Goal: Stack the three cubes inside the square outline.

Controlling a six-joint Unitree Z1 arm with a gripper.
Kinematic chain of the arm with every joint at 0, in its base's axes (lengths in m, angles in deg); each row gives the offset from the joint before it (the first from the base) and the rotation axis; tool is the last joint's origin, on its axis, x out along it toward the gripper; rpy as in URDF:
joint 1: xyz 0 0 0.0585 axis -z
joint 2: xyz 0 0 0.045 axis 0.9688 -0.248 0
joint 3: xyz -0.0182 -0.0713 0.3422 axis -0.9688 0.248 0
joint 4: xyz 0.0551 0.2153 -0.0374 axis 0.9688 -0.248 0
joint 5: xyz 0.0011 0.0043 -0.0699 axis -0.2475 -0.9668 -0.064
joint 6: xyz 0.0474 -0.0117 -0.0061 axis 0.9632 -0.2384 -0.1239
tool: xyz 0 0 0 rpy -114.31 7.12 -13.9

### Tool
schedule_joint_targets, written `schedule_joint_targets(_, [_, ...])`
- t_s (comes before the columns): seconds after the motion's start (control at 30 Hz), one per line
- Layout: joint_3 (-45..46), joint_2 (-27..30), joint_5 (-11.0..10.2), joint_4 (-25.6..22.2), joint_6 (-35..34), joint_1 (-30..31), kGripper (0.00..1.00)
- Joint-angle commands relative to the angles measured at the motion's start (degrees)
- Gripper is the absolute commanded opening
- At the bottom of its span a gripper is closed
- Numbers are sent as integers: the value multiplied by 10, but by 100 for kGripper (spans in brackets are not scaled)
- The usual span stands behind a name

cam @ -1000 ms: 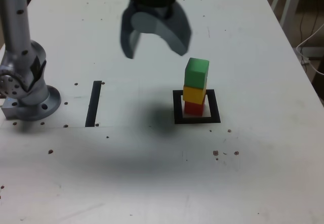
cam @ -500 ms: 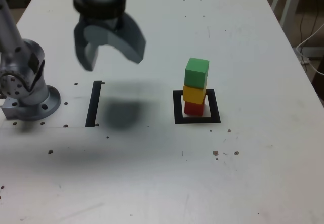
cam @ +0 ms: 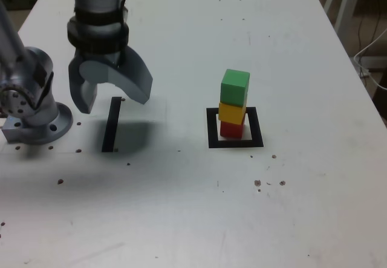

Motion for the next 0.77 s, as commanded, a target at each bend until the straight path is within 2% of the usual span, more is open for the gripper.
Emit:
schedule_joint_targets(0.0, [13,0,4,10,-1,0,100])
schedule_joint_targets(0.33, [32,-1,8,29,-1,0,100])
schedule_joint_targets(0.73, [35,5,7,28,-1,0,100])
